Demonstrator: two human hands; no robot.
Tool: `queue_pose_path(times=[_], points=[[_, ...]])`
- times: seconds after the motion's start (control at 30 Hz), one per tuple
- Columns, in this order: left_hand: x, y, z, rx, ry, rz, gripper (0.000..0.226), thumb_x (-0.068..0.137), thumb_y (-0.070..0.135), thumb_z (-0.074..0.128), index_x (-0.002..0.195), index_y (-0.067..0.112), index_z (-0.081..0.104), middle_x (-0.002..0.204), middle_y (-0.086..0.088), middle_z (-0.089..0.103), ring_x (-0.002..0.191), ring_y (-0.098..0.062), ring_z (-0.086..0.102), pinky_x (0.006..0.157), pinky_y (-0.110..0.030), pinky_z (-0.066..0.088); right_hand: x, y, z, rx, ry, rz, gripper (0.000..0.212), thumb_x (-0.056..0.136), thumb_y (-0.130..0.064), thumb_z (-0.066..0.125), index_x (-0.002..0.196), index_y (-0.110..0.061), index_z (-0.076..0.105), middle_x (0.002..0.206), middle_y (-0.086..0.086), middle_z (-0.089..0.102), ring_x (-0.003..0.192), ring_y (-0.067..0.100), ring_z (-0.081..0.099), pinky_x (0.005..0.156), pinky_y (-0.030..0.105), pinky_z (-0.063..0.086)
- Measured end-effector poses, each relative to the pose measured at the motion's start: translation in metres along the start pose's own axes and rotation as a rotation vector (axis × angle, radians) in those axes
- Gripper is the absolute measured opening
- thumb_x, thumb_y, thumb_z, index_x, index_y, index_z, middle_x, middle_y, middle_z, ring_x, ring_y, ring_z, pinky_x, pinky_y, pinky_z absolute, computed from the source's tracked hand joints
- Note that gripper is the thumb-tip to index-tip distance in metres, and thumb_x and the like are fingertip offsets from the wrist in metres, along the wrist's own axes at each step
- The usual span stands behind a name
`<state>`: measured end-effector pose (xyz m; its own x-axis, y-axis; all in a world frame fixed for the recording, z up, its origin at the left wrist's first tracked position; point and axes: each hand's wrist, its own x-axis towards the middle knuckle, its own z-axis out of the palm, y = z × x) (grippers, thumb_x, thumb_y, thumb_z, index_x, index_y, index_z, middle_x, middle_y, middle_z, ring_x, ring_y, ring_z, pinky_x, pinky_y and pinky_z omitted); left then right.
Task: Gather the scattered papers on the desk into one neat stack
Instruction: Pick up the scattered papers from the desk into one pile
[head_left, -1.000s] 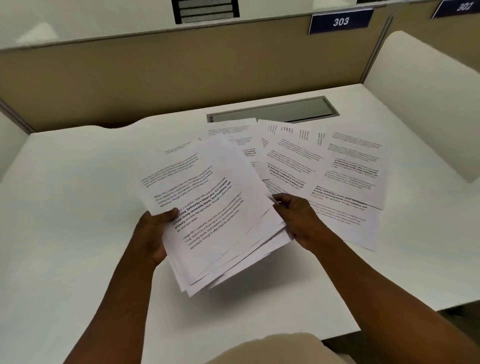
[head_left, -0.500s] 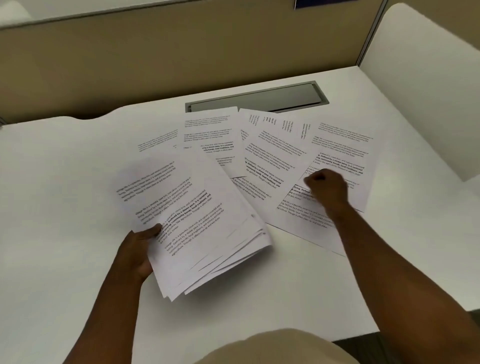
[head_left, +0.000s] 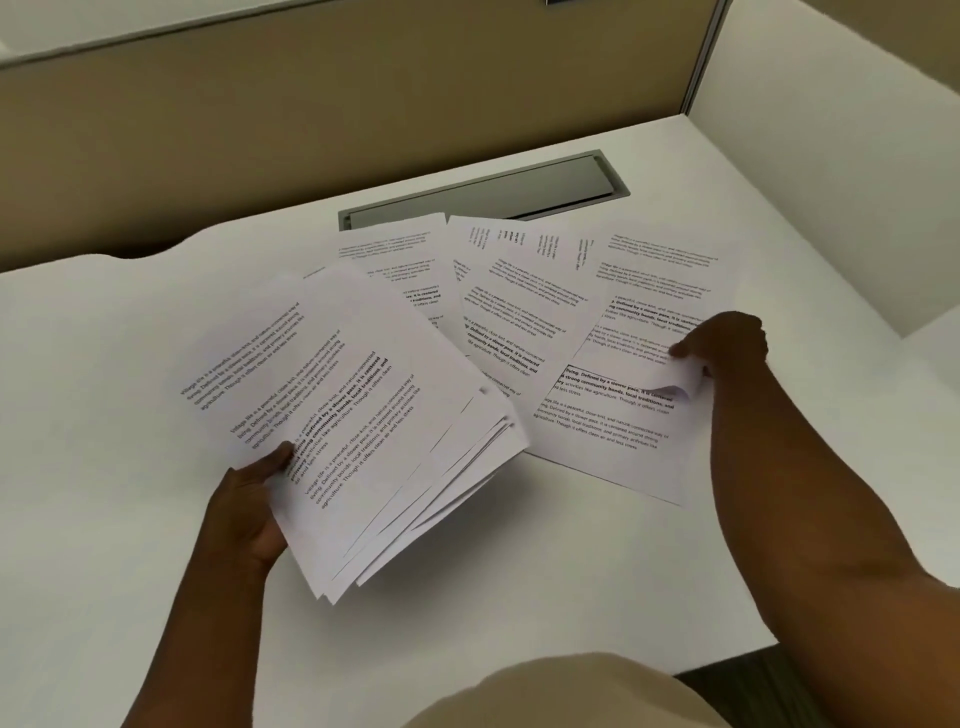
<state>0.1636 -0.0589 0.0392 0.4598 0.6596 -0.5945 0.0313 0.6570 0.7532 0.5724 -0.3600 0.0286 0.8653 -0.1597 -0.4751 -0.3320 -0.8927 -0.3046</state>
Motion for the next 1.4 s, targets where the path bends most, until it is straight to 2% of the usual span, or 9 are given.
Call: queue_pose_path(times=[0.1, 0.3, 0.43, 0.6, 0.77, 0.83, 0.97, 1.07, 1.4], points=[[-0.002, 0.006, 0.000, -0.016, -0.038, 0.009, 0.036, 0.094, 0.009, 0.055, 0.129, 0.011, 0.060, 0.109, -0.009, 0.074, 0.089, -0.023, 0.074, 0.068, -0.036, 0.062, -0.015, -0.003, -0.003, 0.039, 0.064, -0.010, 0.058, 0.072, -0.021, 0.082, 0.121, -0.001, 0.058, 0.124, 0.020, 0.060, 0.117, 0.039, 0.056, 0.095, 0.044, 0.046], [-0.008, 0.018, -0.002, -0.068, -0.076, 0.029, 0.035, 0.095, 0.008, 0.053, 0.128, 0.014, 0.063, 0.109, -0.009, 0.074, 0.091, -0.023, 0.074, 0.073, -0.039, 0.062, -0.041, 0.007, -0.010, 0.174, 0.506, -0.217, 0.022, 0.085, -0.008, 0.058, 0.104, 0.002, 0.062, 0.110, 0.026, 0.065, 0.103, 0.045, 0.062, 0.084, 0.046, 0.052], [-0.016, 0.025, -0.001, -0.082, -0.063, 0.059, 0.027, 0.096, 0.008, 0.052, 0.117, 0.008, 0.069, 0.102, -0.009, 0.076, 0.087, -0.021, 0.074, 0.077, -0.038, 0.060, -0.068, 0.008, -0.048, 0.281, 0.742, -0.471, 0.019, 0.089, -0.013, 0.053, 0.098, 0.001, 0.062, 0.101, 0.026, 0.067, 0.095, 0.044, 0.062, 0.080, 0.041, 0.047], [-0.024, 0.037, 0.000, -0.146, -0.083, 0.108, 0.027, 0.097, 0.009, 0.050, 0.103, 0.010, 0.077, 0.108, -0.008, 0.074, 0.094, -0.021, 0.073, 0.077, -0.035, 0.061, -0.114, -0.009, -0.084, 0.441, 0.810, -0.660, 0.032, 0.090, -0.029, 0.049, 0.104, -0.006, 0.065, 0.104, 0.016, 0.071, 0.096, 0.035, 0.064, 0.088, 0.037, 0.043], [-0.029, 0.059, -0.003, -0.262, -0.183, 0.178, 0.066, 0.076, 0.018, 0.076, 0.138, 0.011, 0.054, 0.139, -0.010, 0.057, 0.126, -0.027, 0.057, 0.107, -0.044, 0.044, -0.148, -0.033, -0.056, 0.695, 0.357, -0.721, 0.024, 0.086, -0.034, 0.061, 0.102, -0.019, 0.071, 0.096, 0.010, 0.073, 0.085, 0.021, 0.066, 0.088, 0.039, 0.053], [-0.034, 0.071, 0.002, -0.258, -0.229, 0.172, 0.072, 0.071, 0.019, 0.077, 0.138, 0.010, 0.053, 0.138, -0.010, 0.058, 0.127, -0.027, 0.056, 0.105, -0.045, 0.045, -0.166, -0.041, -0.032, 0.749, 0.115, -0.732, 0.014, 0.087, -0.031, 0.065, 0.097, -0.024, 0.071, 0.092, 0.008, 0.074, 0.080, 0.020, 0.067, 0.082, 0.041, 0.055], [-0.039, 0.086, 0.011, -0.210, -0.243, 0.210, 0.039, 0.094, 0.011, 0.052, 0.132, 0.009, 0.058, 0.124, -0.009, 0.068, 0.111, -0.024, 0.067, 0.085, -0.036, 0.058, -0.205, -0.055, 0.005, 0.814, -0.235, -0.743, 0.006, 0.089, -0.025, 0.067, 0.092, -0.025, 0.073, 0.088, 0.006, 0.075, 0.072, 0.017, 0.069, 0.067, 0.032, 0.055], [-0.043, 0.095, 0.010, -0.128, -0.235, 0.225, 0.042, 0.093, 0.010, 0.053, 0.134, 0.010, 0.057, 0.128, -0.011, 0.066, 0.114, -0.026, 0.065, 0.088, -0.039, 0.057, -0.229, -0.064, 0.025, 0.846, -0.461, -0.715, 0.008, 0.087, -0.024, 0.070, 0.095, -0.025, 0.073, 0.088, 0.006, 0.076, 0.076, 0.021, 0.072, 0.068, 0.038, 0.058], [-0.039, 0.088, -0.010, -0.036, -0.131, 0.168, 0.043, 0.089, 0.000, 0.057, 0.131, 0.010, 0.059, 0.119, -0.015, 0.070, 0.103, -0.032, 0.070, 0.083, -0.048, 0.058, -0.251, -0.068, 0.070, 0.835, -0.768, -0.603, 0.022, 0.089, -0.011, 0.065, 0.109, -0.018, 0.069, 0.096, 0.010, 0.076, 0.081, 0.027, 0.074, 0.064, 0.033, 0.058]])
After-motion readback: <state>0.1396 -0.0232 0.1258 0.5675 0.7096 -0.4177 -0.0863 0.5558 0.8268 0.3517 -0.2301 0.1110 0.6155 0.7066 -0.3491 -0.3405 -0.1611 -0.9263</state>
